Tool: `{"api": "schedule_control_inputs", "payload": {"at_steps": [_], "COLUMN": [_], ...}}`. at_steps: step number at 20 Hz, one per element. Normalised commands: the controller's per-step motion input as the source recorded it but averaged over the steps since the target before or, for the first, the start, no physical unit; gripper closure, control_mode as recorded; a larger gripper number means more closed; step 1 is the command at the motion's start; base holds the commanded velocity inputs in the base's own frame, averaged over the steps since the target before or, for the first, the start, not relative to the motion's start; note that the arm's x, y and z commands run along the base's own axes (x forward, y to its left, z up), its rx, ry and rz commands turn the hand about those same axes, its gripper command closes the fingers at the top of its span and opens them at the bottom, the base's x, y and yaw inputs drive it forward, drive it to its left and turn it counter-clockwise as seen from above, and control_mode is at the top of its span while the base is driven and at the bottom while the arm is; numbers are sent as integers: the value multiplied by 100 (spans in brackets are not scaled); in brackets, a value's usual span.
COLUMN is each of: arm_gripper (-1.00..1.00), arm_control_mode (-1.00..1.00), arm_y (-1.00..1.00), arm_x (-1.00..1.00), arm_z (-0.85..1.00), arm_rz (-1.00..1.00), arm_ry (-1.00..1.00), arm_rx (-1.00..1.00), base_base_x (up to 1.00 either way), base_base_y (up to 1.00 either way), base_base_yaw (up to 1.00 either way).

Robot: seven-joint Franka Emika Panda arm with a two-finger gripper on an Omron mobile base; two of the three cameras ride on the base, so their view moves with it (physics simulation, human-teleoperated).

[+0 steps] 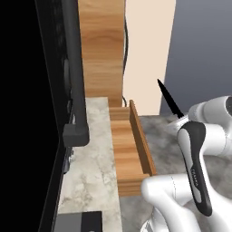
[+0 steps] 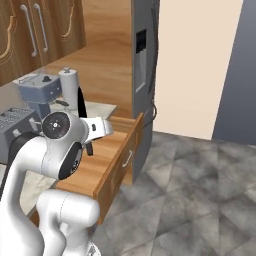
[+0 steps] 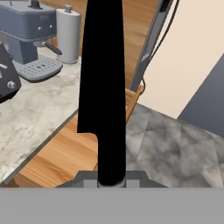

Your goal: Pick up the metallic utensils from the counter and place them in the open drawer. Make sure not to pick up any wooden utensils.

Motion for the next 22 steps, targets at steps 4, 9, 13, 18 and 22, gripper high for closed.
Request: {"api": "schedule_control_inputs", "payload": {"at_steps": [4, 9, 13, 18, 22], "arm_gripper": [100, 100, 100, 100, 100], "arm_control_mode": [100, 100, 100, 100, -100], "arm_y": [0, 0, 0, 0, 10], "arm_x": [0, 0, 0, 0, 10], "arm_z": [0, 0, 0, 0, -13], "arm_rz": [0, 0, 0, 0, 2], "arm_ry": [0, 0, 0, 0, 17], "arm_rx": [0, 0, 0, 0, 7], "base_base_x": [0, 0, 1, 0, 0], "base_base_y": [66, 38, 25, 1, 1], "base_base_yaw": [-3, 0, 8, 11, 3]}}
